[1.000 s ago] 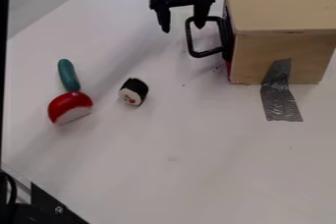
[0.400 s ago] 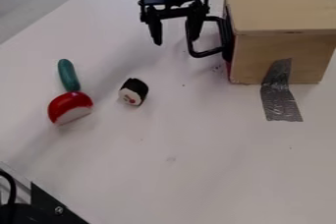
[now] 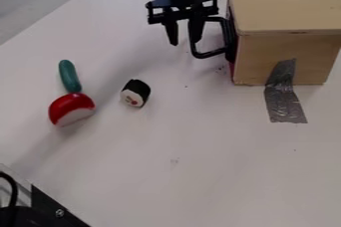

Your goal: Open the drawer

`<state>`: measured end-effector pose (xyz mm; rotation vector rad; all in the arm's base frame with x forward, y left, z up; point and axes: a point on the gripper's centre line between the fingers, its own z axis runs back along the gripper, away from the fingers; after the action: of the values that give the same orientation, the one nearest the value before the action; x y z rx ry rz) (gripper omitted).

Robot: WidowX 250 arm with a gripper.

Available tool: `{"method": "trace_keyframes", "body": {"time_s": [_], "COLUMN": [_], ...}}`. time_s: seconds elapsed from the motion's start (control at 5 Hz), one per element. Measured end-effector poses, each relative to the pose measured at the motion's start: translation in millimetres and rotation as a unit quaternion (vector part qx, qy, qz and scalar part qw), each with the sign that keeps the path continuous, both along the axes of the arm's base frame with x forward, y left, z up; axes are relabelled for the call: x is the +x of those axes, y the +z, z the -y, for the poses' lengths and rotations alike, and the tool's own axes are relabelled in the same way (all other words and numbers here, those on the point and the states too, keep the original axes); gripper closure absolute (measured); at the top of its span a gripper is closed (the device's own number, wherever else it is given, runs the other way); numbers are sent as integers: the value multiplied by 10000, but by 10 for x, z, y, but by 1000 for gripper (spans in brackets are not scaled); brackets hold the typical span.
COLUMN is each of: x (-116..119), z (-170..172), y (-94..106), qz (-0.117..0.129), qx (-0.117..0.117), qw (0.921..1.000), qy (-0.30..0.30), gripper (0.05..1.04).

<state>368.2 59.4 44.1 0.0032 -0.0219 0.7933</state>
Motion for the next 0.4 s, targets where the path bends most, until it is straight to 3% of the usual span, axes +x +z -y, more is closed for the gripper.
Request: {"method": "trace_keyframes", "body": {"time_s": [0.2,0.4], "x": [-6,-15], "z": [-16,-28], "y": [-6,-4], "qz": [-6,-57], "qx": [-56,-78], "qw": [10000,9999], "qy": [74,81], "gripper": [862,613]}}
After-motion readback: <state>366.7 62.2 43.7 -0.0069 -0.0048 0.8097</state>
